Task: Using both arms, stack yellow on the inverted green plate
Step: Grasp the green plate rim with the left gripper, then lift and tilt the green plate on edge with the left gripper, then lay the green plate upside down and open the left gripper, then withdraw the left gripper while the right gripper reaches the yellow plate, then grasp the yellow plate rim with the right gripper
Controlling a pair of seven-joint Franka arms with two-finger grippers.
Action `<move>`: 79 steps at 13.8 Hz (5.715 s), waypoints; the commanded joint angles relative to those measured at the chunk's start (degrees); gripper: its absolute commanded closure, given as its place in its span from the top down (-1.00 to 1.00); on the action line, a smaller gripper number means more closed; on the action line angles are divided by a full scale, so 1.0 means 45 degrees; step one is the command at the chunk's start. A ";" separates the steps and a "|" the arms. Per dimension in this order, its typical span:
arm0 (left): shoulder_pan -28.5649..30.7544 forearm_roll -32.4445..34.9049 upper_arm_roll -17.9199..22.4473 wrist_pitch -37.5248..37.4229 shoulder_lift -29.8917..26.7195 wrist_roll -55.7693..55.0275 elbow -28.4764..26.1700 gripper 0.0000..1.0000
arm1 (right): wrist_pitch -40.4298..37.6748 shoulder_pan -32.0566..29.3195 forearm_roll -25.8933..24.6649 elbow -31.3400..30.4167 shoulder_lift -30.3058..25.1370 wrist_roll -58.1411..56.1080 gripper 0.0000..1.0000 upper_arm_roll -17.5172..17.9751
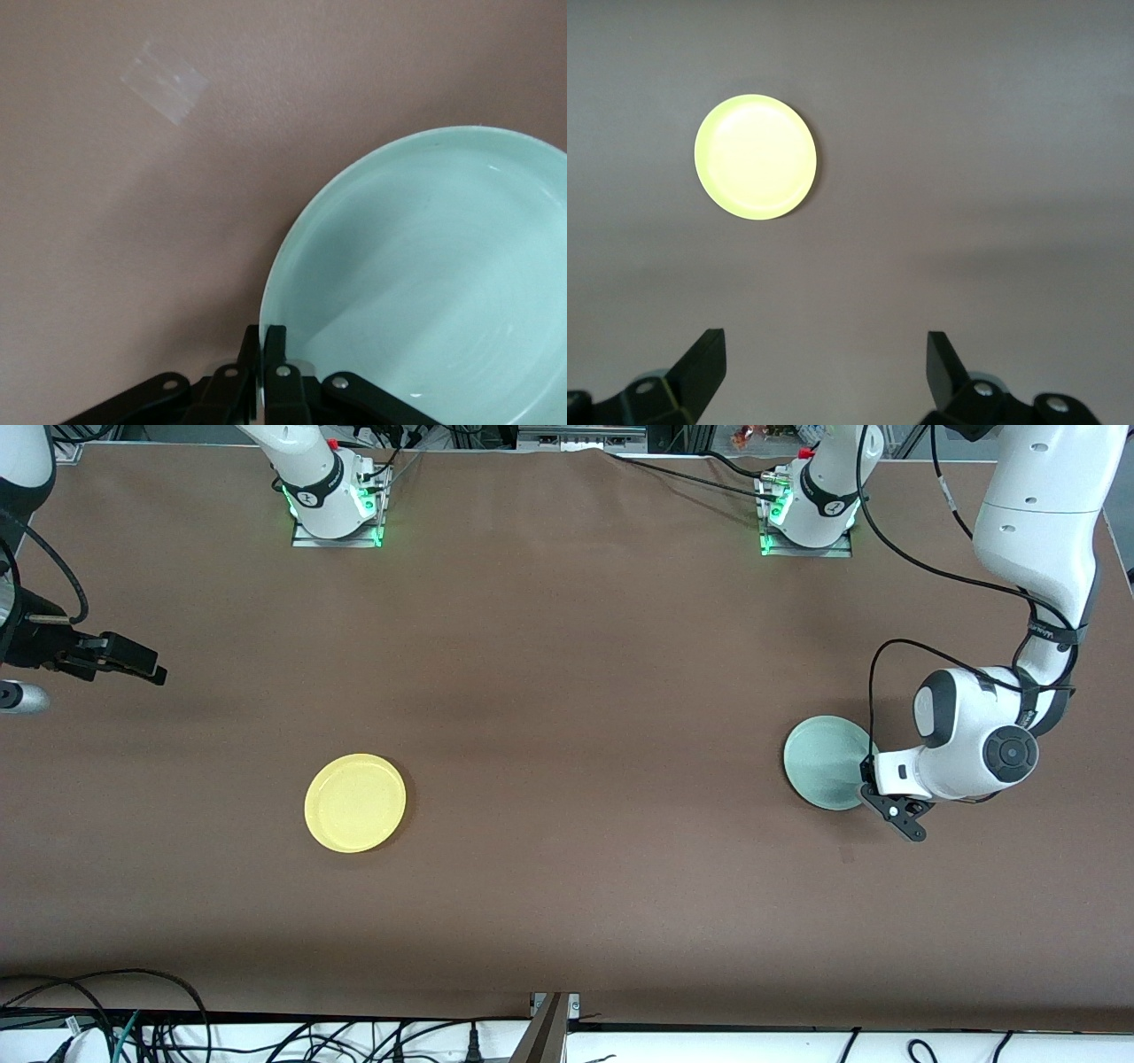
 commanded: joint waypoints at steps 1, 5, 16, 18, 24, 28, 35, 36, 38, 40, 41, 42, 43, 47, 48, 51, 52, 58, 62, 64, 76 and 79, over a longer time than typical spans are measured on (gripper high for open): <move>-0.0154 -0.0122 -0.0047 -0.0568 -0.0592 0.0295 0.0041 -1.00 | -0.0673 -0.0011 0.0133 0.0088 0.0085 -0.0062 1.00 0.0033; -0.1441 0.2100 -0.0106 -0.2633 -0.1375 0.0139 0.1538 -1.00 | -0.0714 -0.0011 0.0113 0.0088 0.0046 -0.0452 1.00 0.0033; -0.8467 0.9190 -0.0028 -0.9825 -0.0656 -0.8383 0.5315 -1.00 | -0.0655 0.0458 -0.0805 0.0088 -0.0169 -0.1821 1.00 0.0267; -0.9914 1.0594 0.0011 -1.0802 0.0009 -1.0923 0.5334 -1.00 | -0.0694 0.0477 -0.0844 0.0049 -0.0247 -0.1820 1.00 0.0267; -1.2380 1.2242 0.0050 -1.2132 0.2293 -1.6749 0.6871 -1.00 | -0.0714 0.0477 -0.0688 -0.0030 -0.0306 -0.1918 1.00 0.0248; -1.3220 1.2184 0.0050 -1.2154 0.3077 -1.8645 0.7913 -1.00 | -0.0733 0.0477 -0.0668 -0.0049 -0.0247 -0.1899 1.00 0.0248; -1.4645 1.2106 0.0012 -1.2115 0.4191 -2.1246 0.8010 -1.00 | -0.0967 0.0516 -0.0513 -0.0088 -0.0287 -0.1820 1.00 0.0326; -1.4686 1.2028 -0.0047 -1.2038 0.4172 -2.1345 0.8010 -1.00 | -0.0968 0.0516 -0.0434 -0.0088 -0.0287 -0.1821 1.00 0.0326; -1.4706 1.1795 -0.0202 -1.1572 0.4133 -2.1209 0.8030 0.44 | -0.0968 0.0516 -0.0433 -0.0107 -0.0267 -0.1762 1.00 0.0306; -1.4881 1.1016 -0.0515 -1.0519 0.4075 -2.1346 0.8185 1.00 | -0.0968 0.0516 -0.0414 -0.0088 -0.0287 -0.1762 1.00 0.0306; -1.4882 1.0451 -0.0593 -1.0204 0.4055 -2.1288 0.8534 1.00 | -0.0987 0.0516 -0.0395 -0.0107 -0.0287 -0.1743 1.00 0.0287; -1.4882 0.9749 -0.0613 -1.0162 0.3997 -2.1190 0.8847 1.00 | -0.0987 0.0516 -0.0375 -0.0108 -0.0287 -0.1743 1.00 0.0287; -1.4882 0.9008 -0.0614 -1.0104 0.3977 -2.1189 0.9102 1.00 | -0.0968 0.0516 -0.0356 -0.0108 -0.0248 -0.1743 1.00 0.0287; -1.4220 0.6309 -0.0614 -0.7803 0.3782 -2.1307 0.9631 1.00 | -0.0968 0.0497 -0.0356 -0.0108 -0.0208 -0.1762 1.00 0.0248; -1.3928 0.6227 -0.0652 -0.7721 0.3723 -2.1191 0.9612 1.00 | -0.0968 0.0497 -0.0356 -0.0108 -0.0189 -0.1762 1.00 0.0248; -1.2720 0.4692 -0.0692 -0.7720 0.3180 -2.1131 0.9612 1.00 | -0.0948 0.0497 -0.0356 -0.0108 -0.0131 -0.1762 1.00 0.0248; -1.1998 0.4046 -0.0692 -0.7759 0.2770 -2.0802 0.9573 1.00 | -0.0890 0.0497 -0.0356 -0.0108 -0.0053 -0.1762 1.00 0.0248; -0.7720 0.2613 -0.0633 -0.9767 0.0152 -1.6898 0.9358 1.00 | 0.0356 0.0497 0.0230 -0.0380 0.1118 -0.1820 1.00 0.0248; -0.4831 0.1911 -0.0711 -1.0686 -0.0807 -1.3658 0.9143 1.00 | 0.1763 0.0516 0.0211 -0.0674 0.2210 -0.1938 1.00 0.0267; -0.3947 0.0879 -0.0653 -1.1466 -0.1256 -1.1959 0.9027 1.00 | 0.2641 0.0575 0.0152 -0.0693 0.2991 -0.1957 1.00 0.0306; -0.1465 0.0895 -0.0496 -0.9557 -0.5845 -1.0466 0.4694 1.00 | 0.8698 0.0829 0.0211 -0.2823 0.5669 -0.1782 0.98 0.0306; -0.1171 0.0426 -0.0496 -0.8739 -0.7503 -1.0506 0.2724 1.00 | 0.9246 0.0848 0.0211 -0.2706 0.6002 -0.1762 0.96 0.0306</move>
